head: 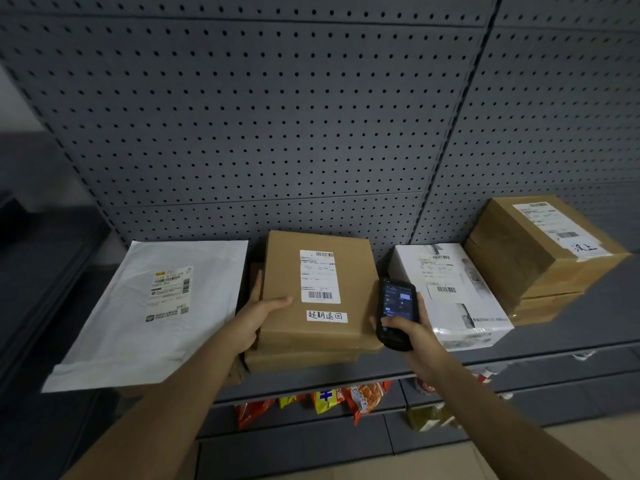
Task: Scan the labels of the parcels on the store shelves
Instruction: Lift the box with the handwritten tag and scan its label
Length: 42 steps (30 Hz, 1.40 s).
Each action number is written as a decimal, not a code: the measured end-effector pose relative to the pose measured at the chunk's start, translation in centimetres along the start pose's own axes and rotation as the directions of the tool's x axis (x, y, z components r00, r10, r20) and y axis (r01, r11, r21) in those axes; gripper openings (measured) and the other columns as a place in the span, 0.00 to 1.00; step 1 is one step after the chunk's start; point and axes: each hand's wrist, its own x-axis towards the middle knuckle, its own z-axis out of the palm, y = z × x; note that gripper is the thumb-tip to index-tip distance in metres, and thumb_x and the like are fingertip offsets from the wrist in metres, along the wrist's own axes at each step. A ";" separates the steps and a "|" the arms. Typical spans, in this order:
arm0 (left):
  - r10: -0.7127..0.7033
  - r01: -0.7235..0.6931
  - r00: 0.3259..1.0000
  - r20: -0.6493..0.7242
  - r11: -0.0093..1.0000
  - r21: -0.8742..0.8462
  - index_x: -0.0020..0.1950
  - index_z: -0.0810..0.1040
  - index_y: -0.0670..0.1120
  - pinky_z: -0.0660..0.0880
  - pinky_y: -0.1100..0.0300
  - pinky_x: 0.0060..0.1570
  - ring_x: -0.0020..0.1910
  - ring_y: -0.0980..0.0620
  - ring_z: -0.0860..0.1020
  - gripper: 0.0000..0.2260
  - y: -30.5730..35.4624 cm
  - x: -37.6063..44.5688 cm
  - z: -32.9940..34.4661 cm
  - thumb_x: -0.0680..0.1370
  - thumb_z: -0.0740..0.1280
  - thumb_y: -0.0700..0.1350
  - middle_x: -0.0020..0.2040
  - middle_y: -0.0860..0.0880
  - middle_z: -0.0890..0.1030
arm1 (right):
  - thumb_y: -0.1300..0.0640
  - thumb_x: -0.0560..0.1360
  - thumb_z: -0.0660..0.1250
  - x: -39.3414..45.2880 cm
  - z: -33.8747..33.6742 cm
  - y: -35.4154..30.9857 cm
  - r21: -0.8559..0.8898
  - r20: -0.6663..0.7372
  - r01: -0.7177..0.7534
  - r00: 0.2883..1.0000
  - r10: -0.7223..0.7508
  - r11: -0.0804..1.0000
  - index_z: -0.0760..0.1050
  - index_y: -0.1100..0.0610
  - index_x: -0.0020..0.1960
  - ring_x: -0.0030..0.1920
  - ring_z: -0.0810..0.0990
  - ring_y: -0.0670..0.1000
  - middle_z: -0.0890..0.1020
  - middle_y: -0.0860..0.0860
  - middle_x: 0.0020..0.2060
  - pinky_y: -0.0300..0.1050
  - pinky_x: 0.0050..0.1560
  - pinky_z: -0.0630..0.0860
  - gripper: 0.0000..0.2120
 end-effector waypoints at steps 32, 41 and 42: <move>0.495 -0.451 0.857 -0.141 0.855 0.255 0.69 0.46 0.80 0.64 0.40 0.71 0.73 0.48 0.65 0.48 8.1 -12.9 17.7 0.64 0.79 0.60 0.75 0.52 0.65 | 0.74 0.51 0.78 -21.1 -7.3 -21.4 0.057 0.604 -0.319 0.765 0.221 0.946 0.69 0.76 0.62 0.47 0.84 0.63 0.78 0.73 0.54 0.50 0.49 0.83 0.41; 0.494 -0.440 0.857 -0.147 0.850 0.291 0.66 0.47 0.82 0.60 0.35 0.70 0.75 0.43 0.60 0.49 6.7 -12.1 17.4 0.60 0.79 0.64 0.77 0.47 0.59 | 0.76 0.52 0.77 -22.4 -7.6 -21.3 0.005 0.569 -0.312 0.782 0.254 0.950 0.69 0.78 0.60 0.44 0.84 0.65 0.78 0.74 0.52 0.50 0.42 0.84 0.38; 0.496 -0.441 0.855 -0.149 0.848 0.293 0.66 0.47 0.82 0.60 0.35 0.70 0.76 0.43 0.59 0.49 6.6 -12.1 17.5 0.60 0.79 0.64 0.78 0.47 0.58 | 0.76 0.55 0.75 -22.5 -7.7 -21.1 -0.018 0.559 -0.310 0.785 0.267 0.951 0.69 0.77 0.58 0.44 0.84 0.65 0.78 0.74 0.52 0.50 0.42 0.84 0.33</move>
